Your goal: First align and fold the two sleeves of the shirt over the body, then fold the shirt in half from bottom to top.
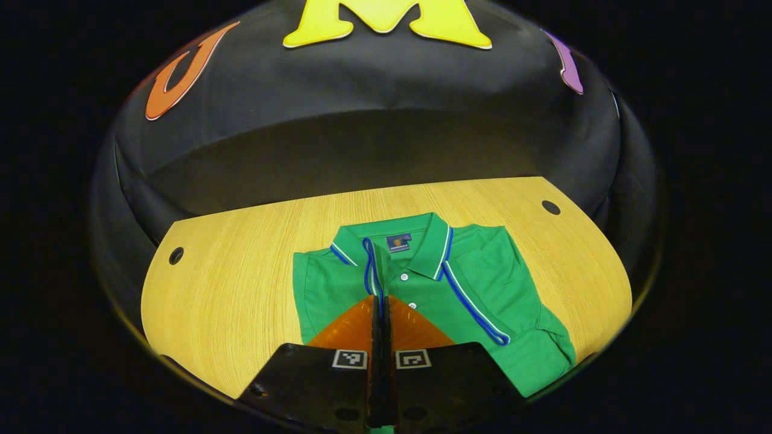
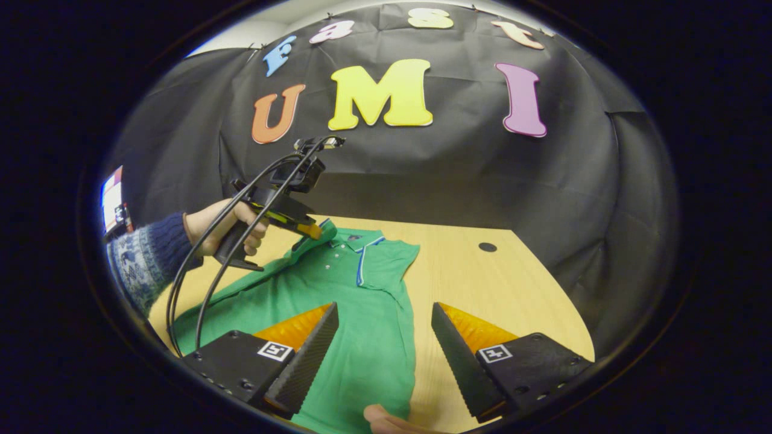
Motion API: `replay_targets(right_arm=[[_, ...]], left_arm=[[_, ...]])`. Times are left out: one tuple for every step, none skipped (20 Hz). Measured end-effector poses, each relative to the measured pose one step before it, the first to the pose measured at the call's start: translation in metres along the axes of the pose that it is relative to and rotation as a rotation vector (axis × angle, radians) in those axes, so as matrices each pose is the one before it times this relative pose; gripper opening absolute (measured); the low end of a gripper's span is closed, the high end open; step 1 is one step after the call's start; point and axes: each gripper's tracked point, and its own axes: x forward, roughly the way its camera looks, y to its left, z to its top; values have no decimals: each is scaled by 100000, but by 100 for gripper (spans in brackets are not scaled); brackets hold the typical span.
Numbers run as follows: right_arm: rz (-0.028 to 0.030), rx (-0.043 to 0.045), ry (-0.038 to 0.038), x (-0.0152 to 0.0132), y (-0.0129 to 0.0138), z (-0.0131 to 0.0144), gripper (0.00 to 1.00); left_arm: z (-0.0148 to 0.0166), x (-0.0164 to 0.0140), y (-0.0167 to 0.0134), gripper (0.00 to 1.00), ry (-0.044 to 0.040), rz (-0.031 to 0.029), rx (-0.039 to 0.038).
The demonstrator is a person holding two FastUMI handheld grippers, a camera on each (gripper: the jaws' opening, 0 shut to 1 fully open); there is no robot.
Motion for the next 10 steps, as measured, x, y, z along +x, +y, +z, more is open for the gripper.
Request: replay_targets(right_arm=[[183, 370, 409, -191, 124, -286, 96], [101, 71, 316, -90, 50, -46, 97], [-256, -216, -24, -58, -32, -118, 96], [-526, -464, -136, -105, -68, 10, 96], [-531, -279, -126, -131, -49, -98, 96], [-274, 35, -52, -121, -26, -31, 96], [-139, 240, 91, -200, -7, -249, 96], [-428, 153, 221, 124, -57, 41, 96], [-868, 131, 41, -95, -77, -41, 96], [-1162, -107, -286, -48, -88, 47, 96]], left_arm=[[-235, 191, -255, 3, 735, 620, -518], [-493, 314, 394, 4, 1252, 2677, 292], [-299, 86, 486, 6, 297, 2533, -469], [-166, 287, 171, 10, -205, 1011, -2272], [-84, -216, -522, 10, -339, -2980, -2804], [53, -513, -14, 35, -1165, -769, -3018], [83, -366, 317, 59, -1709, -746, -1196], [212, -654, 846, 57, -1844, 2368, 117], [371, -787, 921, 70, -2756, 2865, -197], [382, -632, 526, 73, -2724, 542, -1338]])
